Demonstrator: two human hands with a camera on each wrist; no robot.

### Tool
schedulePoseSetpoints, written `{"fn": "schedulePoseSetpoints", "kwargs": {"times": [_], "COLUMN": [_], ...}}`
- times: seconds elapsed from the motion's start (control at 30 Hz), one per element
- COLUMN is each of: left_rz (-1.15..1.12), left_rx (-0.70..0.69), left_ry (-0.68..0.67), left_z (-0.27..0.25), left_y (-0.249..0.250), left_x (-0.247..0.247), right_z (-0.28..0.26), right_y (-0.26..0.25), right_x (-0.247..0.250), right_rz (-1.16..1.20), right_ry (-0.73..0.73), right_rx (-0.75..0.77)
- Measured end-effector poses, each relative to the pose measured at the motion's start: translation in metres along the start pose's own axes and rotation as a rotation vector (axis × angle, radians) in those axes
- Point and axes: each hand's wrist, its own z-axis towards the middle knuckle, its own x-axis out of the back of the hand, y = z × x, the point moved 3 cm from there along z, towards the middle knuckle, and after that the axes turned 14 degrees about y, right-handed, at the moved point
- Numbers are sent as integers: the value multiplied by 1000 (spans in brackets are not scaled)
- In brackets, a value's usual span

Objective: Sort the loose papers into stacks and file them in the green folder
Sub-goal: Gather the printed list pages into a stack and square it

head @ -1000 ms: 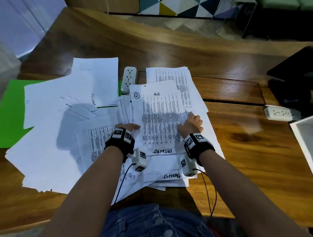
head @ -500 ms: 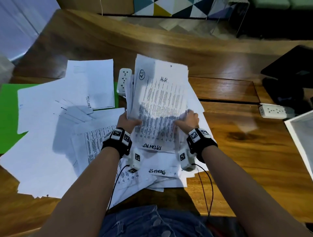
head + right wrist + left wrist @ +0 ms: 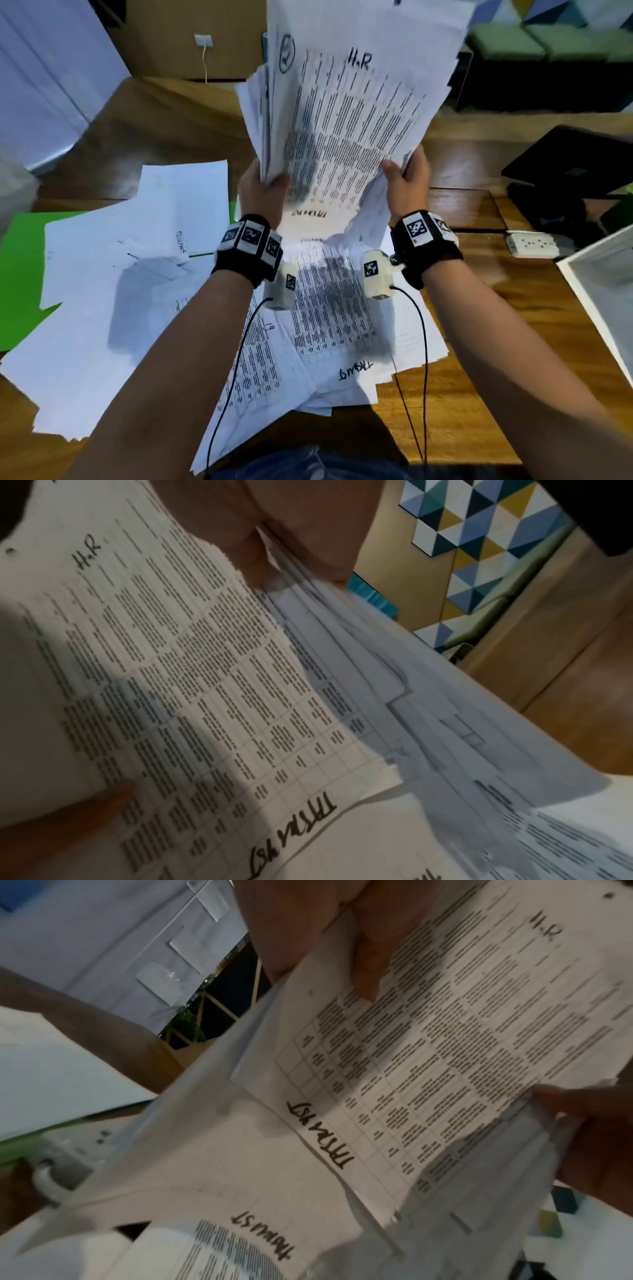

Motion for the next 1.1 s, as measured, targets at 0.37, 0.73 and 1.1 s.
{"fn": "schedulePoseSetpoints", "kwargs": {"times": [0.37,0.73,1.1], "left_rz": [-203,-106,-40], "left_rx": [119,183,119], "left_ry": [57,-69,15], "left_z": [-10,8,2], "left_y": [-34,-38,-28], "left_x": [5,-15,-11], "right_z": [-19,-14,-21], "right_y": [17,42,36], "right_x": [11,-1,-1], "right_rz": [-28,70,11], "right_ry": [-87,-58,-73], "right_rx": [-82,-365,-295]}}
